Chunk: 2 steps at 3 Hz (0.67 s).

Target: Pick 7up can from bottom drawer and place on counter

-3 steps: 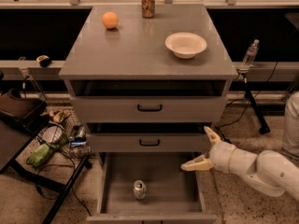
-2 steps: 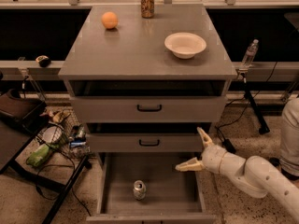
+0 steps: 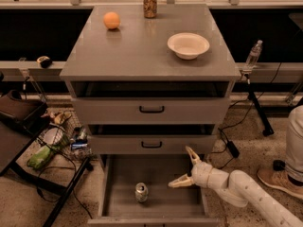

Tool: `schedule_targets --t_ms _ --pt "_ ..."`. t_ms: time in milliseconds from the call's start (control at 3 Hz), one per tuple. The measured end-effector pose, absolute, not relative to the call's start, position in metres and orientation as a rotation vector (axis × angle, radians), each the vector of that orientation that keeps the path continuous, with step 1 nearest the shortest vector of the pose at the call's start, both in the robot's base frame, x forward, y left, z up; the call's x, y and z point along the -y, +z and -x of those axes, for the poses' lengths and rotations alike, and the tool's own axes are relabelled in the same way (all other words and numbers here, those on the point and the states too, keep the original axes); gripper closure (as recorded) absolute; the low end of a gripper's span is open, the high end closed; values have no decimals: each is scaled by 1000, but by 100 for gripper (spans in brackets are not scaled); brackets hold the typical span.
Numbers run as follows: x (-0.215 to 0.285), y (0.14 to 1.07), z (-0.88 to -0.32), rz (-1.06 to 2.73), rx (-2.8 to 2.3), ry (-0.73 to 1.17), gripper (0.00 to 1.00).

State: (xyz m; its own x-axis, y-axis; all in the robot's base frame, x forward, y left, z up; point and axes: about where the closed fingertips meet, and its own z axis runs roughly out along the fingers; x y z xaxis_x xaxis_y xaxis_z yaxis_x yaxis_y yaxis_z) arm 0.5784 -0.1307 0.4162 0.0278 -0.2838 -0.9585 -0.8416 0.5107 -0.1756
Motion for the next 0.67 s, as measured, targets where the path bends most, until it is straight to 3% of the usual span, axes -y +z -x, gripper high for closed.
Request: schedule_targets --t_ms 667 --pt "111 374 -577 1029 -1551 639 0"
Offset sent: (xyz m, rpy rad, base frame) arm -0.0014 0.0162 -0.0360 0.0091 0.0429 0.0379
